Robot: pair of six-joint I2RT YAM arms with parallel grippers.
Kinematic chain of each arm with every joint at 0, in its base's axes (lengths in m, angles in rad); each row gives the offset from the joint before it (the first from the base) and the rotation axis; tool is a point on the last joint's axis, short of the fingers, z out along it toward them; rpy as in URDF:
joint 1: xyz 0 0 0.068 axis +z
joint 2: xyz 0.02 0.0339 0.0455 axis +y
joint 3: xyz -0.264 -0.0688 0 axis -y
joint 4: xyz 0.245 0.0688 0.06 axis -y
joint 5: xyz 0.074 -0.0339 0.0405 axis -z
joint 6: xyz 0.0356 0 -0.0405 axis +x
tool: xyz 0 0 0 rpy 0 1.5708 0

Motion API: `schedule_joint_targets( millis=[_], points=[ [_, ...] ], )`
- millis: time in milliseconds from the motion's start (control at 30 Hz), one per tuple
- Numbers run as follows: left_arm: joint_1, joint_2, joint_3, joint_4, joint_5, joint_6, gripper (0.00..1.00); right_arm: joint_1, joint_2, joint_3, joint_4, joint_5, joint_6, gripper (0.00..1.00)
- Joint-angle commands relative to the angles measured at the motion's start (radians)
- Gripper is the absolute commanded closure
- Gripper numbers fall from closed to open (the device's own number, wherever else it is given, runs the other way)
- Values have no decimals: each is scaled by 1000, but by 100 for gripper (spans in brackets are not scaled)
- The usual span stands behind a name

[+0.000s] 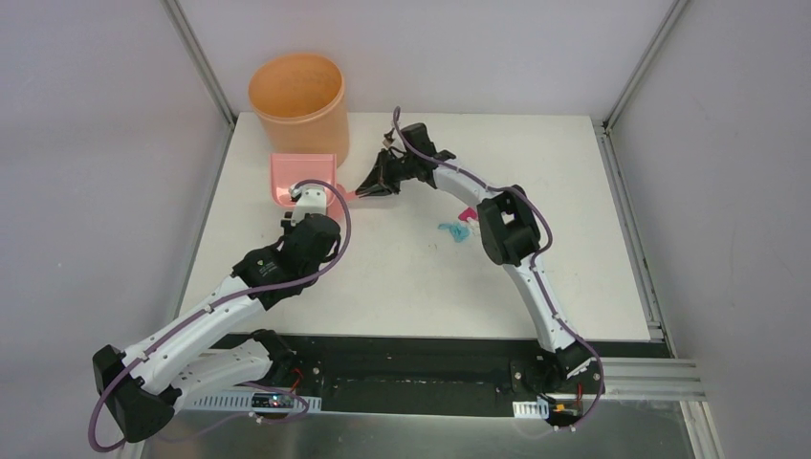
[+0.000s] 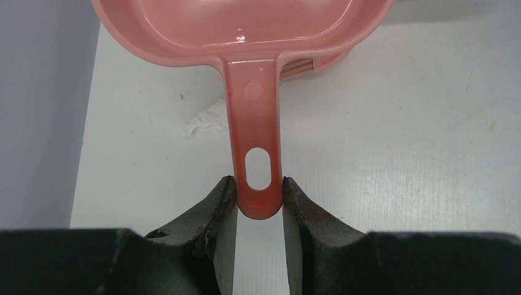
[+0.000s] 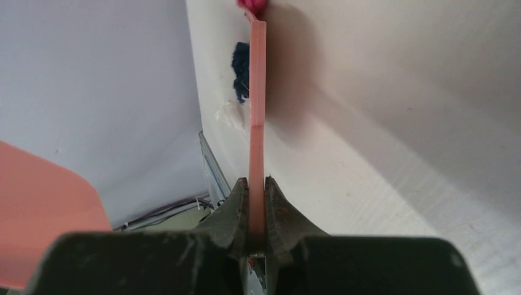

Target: Sweep away the paper scraps from the table

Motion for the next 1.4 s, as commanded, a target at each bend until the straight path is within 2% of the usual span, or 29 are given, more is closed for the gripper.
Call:
schedule_joint_targets(
  millis=[0,100,233,433,567,667,767,900,1033,1133,1267,1367],
  points=[
    [10,6,8,49,22,22,100,-7,-78,-50,-120,141,7,100],
    [10,17,14,52,33,26,100,-28,-158,-159,-139,178,26,100],
    [10,22,16,63,58,33,100,-65,-313,-388,-153,199,1,100],
    [12,21,23,72,82,42,100,-140,-686,-685,-277,276,-225,100],
    [12,14,20,83,100,47,100,-155,-922,-780,-339,293,-381,100],
    [12,25,21,89,122,53,100,-156,-993,-776,-359,297,-409,100],
    [13,56,30,86,158,65,100,-158,-996,-773,-317,321,-431,100],
    [13,108,49,59,185,65,100,-155,-861,-723,-216,226,-398,100],
    [13,125,49,78,228,86,100,-135,-612,-482,-352,190,-454,100],
    [12,133,50,78,270,100,100,-143,-512,-392,-387,195,-436,100],
    [12,140,48,77,336,128,100,-160,-543,-439,-456,310,-430,100],
    [9,133,62,86,452,176,100,-213,-635,-518,-507,373,-447,100]
  ],
)
